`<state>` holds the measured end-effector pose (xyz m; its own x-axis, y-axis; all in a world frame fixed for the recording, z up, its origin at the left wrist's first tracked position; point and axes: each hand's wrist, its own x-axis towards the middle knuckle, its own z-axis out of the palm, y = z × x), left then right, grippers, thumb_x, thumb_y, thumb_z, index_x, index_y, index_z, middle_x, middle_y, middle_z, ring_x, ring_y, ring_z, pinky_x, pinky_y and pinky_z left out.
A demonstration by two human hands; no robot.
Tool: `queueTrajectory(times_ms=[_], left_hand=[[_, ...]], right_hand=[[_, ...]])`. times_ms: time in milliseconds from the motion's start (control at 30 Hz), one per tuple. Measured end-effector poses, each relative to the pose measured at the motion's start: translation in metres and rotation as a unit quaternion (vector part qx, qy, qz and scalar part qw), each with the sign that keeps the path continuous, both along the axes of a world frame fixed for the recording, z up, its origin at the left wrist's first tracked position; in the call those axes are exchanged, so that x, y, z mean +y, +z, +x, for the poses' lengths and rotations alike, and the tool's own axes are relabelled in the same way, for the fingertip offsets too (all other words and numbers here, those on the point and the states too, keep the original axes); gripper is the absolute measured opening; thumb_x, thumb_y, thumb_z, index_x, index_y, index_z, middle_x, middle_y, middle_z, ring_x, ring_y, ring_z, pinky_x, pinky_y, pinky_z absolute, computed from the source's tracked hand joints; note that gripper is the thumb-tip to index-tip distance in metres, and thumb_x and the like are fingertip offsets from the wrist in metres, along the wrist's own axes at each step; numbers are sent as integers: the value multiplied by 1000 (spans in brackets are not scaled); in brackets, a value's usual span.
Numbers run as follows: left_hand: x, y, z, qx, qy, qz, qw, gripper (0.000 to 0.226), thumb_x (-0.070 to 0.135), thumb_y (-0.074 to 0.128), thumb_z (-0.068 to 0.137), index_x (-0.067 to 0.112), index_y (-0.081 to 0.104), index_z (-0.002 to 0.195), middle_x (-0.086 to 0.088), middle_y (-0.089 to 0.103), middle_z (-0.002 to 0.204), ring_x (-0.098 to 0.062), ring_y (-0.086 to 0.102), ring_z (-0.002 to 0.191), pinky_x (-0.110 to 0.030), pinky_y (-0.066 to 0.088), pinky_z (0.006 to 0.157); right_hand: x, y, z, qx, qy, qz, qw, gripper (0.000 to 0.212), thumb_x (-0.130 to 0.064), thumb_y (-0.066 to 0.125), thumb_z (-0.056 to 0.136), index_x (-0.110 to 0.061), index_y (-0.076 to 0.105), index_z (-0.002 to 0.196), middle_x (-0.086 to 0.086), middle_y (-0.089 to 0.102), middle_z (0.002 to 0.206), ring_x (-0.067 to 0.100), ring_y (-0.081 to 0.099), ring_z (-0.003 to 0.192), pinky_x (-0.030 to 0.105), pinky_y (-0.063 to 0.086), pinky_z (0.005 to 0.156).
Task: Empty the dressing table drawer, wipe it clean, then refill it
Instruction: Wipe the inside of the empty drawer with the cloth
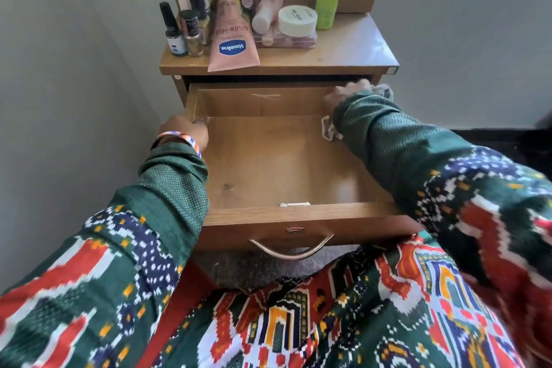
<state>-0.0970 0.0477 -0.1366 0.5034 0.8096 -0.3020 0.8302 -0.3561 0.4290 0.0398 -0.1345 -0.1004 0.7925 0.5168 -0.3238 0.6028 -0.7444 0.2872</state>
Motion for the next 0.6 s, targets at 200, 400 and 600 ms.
queueTrajectory(times_ms=[200, 400, 600], left_hand=[[2, -7, 2, -50, 19, -38, 998, 46, 23, 40, 97, -6, 44, 132, -23, 48, 137, -38, 47, 126, -42, 38, 103], [7, -1, -4, -77, 48, -100, 991, 66, 54, 37, 92, 1, 50, 128, -16, 55, 129, -36, 50, 121, -40, 37, 102], [17, -2, -17, -93, 54, -125, 986, 68, 63, 35, 87, 9, 59, 119, -11, 62, 122, -36, 54, 114, -42, 38, 103]], right_hand=[[-23, 6, -43, 91, 36, -178, 979, 27, -26, 59, 89, -10, 64, 110, 3, 63, 84, 15, 60, 76, 22, 48, 67], [-26, -9, -65, 254, 44, -174, 951, 35, -13, 48, 92, -14, 43, 57, -6, 46, 57, 3, 42, 54, 7, 32, 40], [24, -2, -106, 408, 85, 127, 900, 31, -41, 46, 93, -23, 64, 76, -11, 52, 49, -1, 45, 44, 14, 39, 43]])
